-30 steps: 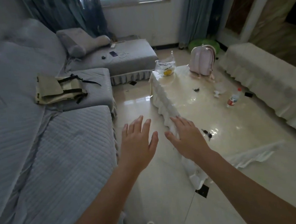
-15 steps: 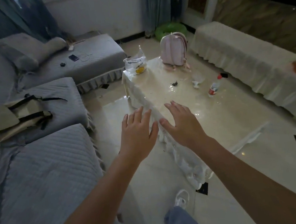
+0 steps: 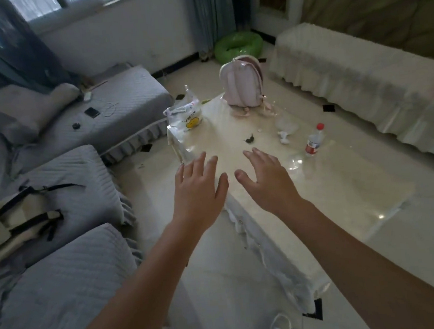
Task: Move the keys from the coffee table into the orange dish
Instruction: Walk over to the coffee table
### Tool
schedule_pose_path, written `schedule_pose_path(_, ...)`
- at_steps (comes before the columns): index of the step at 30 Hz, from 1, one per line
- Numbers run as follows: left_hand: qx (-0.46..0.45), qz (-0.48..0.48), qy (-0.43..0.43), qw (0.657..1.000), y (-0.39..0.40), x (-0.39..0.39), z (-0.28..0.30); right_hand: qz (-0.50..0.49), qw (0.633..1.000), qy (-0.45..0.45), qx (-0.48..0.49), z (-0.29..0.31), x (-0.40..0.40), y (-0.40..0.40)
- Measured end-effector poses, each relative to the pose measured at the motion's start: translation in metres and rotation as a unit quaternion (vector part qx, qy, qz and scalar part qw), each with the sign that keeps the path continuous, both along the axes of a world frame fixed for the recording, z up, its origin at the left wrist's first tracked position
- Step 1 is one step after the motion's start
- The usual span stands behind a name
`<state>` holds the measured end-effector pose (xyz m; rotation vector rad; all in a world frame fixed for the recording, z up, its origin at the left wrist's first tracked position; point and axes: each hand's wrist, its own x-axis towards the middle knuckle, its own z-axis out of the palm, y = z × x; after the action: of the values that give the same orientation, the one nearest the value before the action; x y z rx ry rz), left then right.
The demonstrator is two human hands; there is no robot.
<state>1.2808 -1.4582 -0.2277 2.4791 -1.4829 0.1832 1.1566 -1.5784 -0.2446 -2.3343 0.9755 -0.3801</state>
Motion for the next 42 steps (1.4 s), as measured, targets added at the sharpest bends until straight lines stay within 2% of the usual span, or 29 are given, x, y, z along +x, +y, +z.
schedule_pose_path(6, 0.019, -0.042, 0.005, 0.999, -0.082, 0.022, -0.004, -0.055, 0.998, 0.012, -0.008, -0.004, 0.005, -0.073)
schedule_pose_path(14, 0.021, -0.160, 0.027, 0.987, -0.186, 0.068, -0.029, -0.165, 0.985, 0.046, -0.006, -0.019, 0.019, -0.143)
schedule_pose_path(19, 0.023, -0.249, 0.048, 0.967, -0.261, 0.102, -0.043, -0.267, 0.961, 0.068, 0.007, -0.019, 0.031, -0.174)
schedule_pose_path(24, 0.035, -0.344, 0.063, 0.936, -0.319, 0.103, -0.052, -0.368, 0.925, 0.091, 0.032, -0.020, 0.025, -0.189)
schedule_pose_path(33, 0.072, -0.476, 0.050, 0.875, -0.342, 0.041, -0.061, -0.481, 0.868, 0.101, 0.065, -0.027, -0.024, -0.168)
schedule_pose_path(42, 0.073, -0.467, 0.027, 0.881, -0.322, 0.044, -0.062, -0.457, 0.880, 0.090, 0.097, -0.050, -0.028, -0.156)
